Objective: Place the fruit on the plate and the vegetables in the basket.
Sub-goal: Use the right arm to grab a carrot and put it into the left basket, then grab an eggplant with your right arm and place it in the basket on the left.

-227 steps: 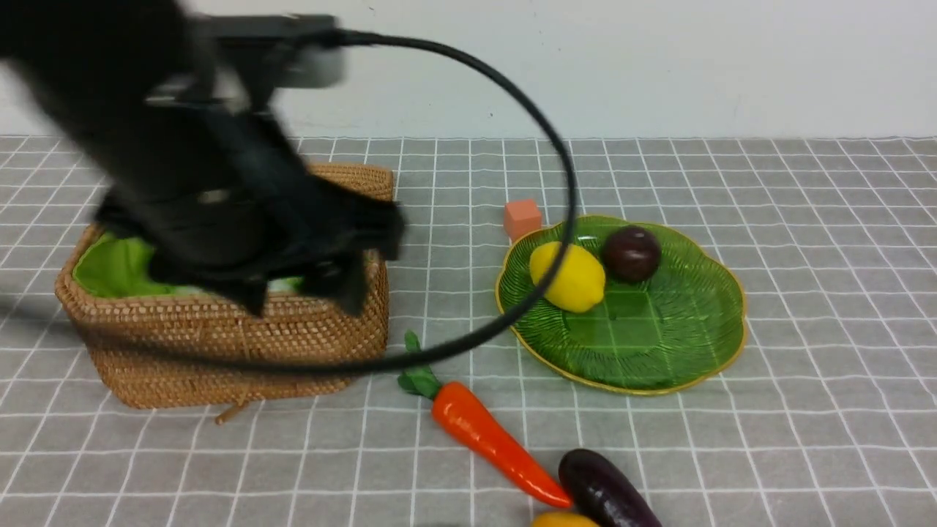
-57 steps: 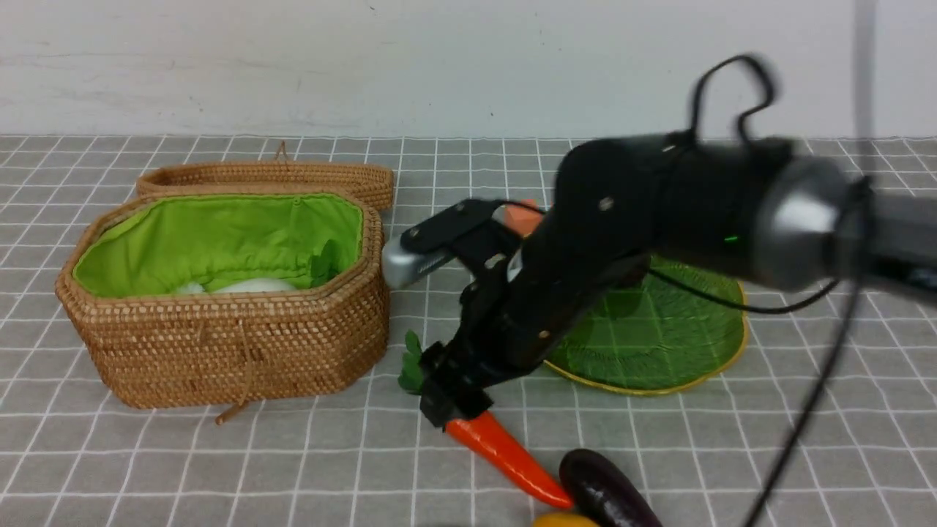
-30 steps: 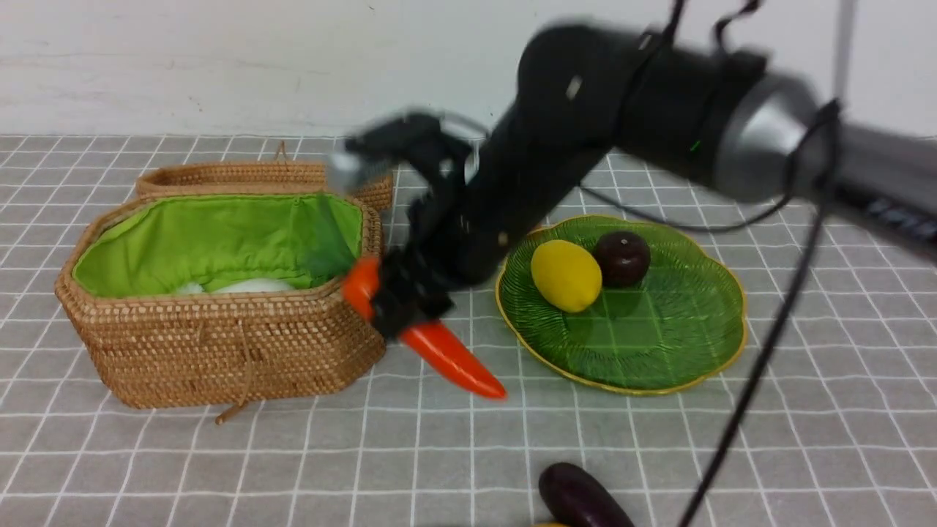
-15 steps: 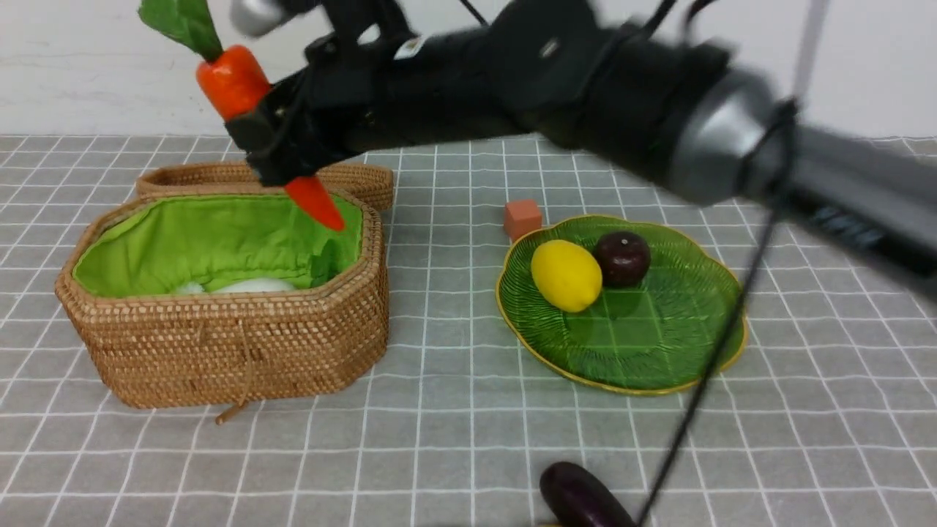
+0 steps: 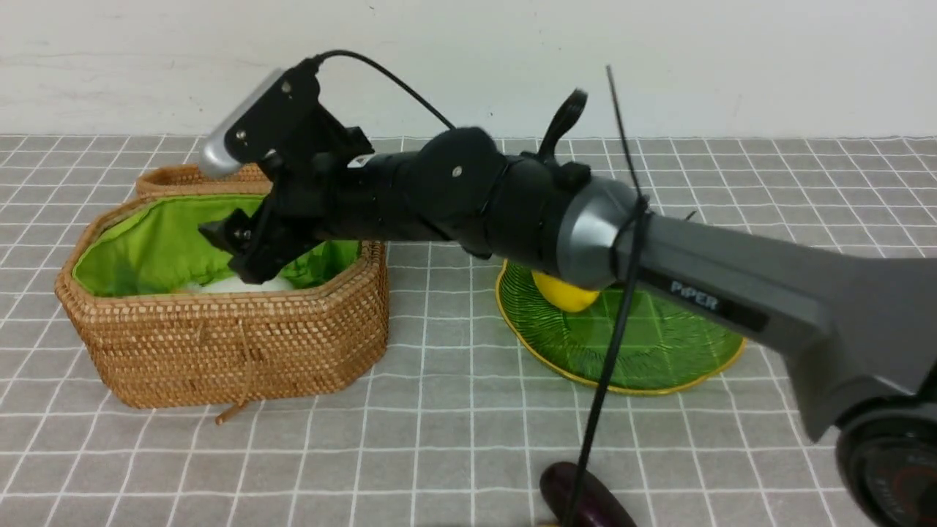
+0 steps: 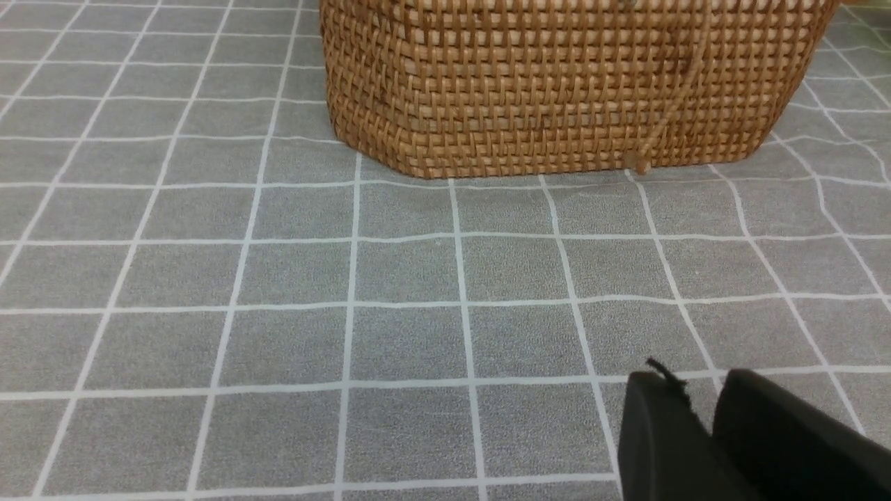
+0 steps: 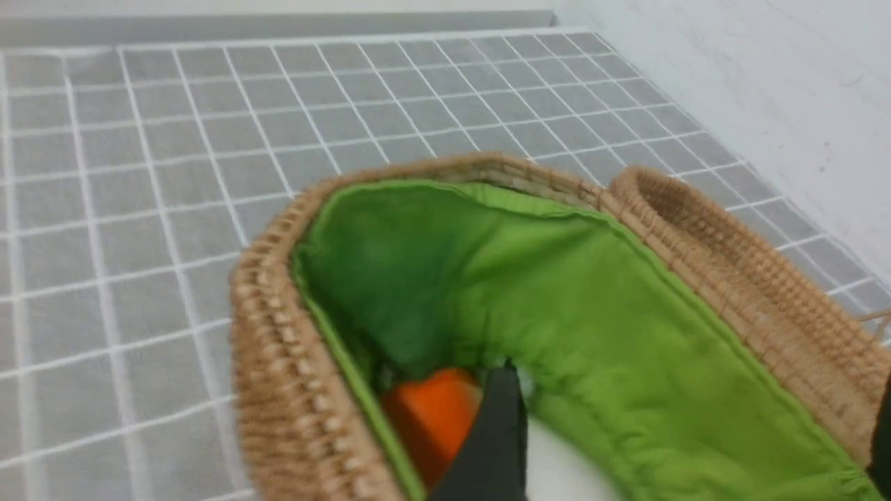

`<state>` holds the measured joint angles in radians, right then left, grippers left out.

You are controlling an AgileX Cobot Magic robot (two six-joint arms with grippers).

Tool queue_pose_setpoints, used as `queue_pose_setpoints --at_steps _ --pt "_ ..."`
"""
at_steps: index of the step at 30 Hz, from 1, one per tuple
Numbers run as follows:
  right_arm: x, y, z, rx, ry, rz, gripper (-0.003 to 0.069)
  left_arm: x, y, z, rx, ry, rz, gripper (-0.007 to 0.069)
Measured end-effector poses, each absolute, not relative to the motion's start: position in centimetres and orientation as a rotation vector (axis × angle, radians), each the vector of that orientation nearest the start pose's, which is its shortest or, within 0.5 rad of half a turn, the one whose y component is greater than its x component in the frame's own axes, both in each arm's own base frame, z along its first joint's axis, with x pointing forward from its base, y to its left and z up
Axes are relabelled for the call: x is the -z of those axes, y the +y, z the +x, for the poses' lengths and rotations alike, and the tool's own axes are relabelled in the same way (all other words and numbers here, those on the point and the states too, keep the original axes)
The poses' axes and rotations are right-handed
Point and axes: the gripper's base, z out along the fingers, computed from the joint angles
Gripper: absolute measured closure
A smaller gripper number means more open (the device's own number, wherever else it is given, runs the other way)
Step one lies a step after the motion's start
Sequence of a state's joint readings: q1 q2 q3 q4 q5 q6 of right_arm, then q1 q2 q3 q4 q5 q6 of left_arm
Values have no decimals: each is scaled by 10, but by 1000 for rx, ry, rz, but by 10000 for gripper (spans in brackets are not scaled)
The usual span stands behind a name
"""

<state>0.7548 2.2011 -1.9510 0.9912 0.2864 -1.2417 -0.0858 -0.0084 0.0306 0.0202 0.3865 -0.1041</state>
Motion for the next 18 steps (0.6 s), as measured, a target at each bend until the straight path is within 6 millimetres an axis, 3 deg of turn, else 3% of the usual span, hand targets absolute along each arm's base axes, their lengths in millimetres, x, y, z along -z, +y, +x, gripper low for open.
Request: queue_pose_setpoints --at_steps 2,5,6,7,8,10,11,12,14,18 --pt "-298 377 360 -645 1596 -1155 -4 -169 -4 52 110 1894 -5 496" --pt "-340 358 324 -770 1637 -1342 30 -169 -4 52 110 1894 -5 491" --pt "-357 348 312 -752 1655 -1394 38 -169 -4 52 110 1894 -5 490" --pt "-359 346 310 -749 1662 -1402 39 -169 -4 52 110 1894 -5 490" --pt "-377 330 296 -714 1733 -1451 43 -169 -4 52 110 1894 -5 489" --pt "-390 306 284 -575 1875 -1489 46 -169 -4 52 110 1894 -5 486" --pt "-391 304 284 -553 1871 -1491 46 -169 -4 52 110 1894 -5 486" --pt "-397 287 277 -454 1986 -1473 47 -169 -4 52 110 1894 -5 483" --pt "-394 277 274 -403 2076 -1449 46 -169 -4 52 110 1894 -5 482" --pt "-359 252 260 -306 2333 -1354 48 -169 -4 52 110 1894 -5 479"
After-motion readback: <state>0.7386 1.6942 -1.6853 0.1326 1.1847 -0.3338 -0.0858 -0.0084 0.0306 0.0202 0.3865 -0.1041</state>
